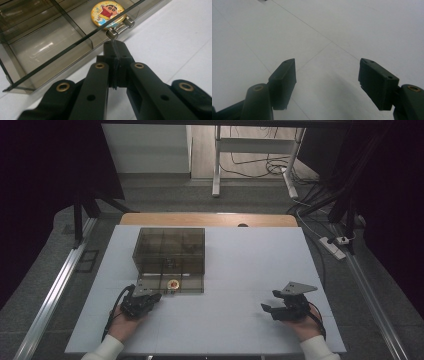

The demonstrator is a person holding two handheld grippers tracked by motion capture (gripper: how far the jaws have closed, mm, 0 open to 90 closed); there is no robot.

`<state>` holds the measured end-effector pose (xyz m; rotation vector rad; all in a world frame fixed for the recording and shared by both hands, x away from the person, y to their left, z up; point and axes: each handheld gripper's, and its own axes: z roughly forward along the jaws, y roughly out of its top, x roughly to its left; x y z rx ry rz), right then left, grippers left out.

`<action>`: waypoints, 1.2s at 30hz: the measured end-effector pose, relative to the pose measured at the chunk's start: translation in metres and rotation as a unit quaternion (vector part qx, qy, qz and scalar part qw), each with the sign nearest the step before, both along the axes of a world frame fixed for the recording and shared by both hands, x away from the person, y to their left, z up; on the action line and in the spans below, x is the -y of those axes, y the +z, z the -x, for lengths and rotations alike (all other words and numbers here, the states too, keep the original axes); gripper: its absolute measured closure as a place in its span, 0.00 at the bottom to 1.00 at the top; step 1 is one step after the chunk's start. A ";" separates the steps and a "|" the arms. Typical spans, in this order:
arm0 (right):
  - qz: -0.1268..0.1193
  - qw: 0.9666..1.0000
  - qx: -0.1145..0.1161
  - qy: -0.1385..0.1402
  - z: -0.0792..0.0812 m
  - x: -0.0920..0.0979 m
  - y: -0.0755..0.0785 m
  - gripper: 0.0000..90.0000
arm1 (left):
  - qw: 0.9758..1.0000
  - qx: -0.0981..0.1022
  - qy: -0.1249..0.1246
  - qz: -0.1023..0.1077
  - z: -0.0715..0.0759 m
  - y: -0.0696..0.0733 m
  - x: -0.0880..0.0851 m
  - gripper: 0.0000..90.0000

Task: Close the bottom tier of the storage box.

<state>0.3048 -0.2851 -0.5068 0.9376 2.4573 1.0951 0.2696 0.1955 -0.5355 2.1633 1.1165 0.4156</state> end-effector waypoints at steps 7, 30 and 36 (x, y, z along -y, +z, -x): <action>0.000 1.000 0.000 0.000 0.000 0.000 0.000 0.34 | 1.000 -0.002 0.004 -0.007 -0.006 -0.001 0.002 0.99; 0.001 1.000 0.001 -0.001 0.000 0.001 -0.001 0.34 | 1.000 -0.004 0.011 -0.019 -0.020 -0.004 0.004 0.99; 0.000 1.000 0.001 -0.001 0.000 0.001 -0.001 0.34 | 1.000 -0.002 0.014 -0.019 -0.023 -0.004 0.005 0.99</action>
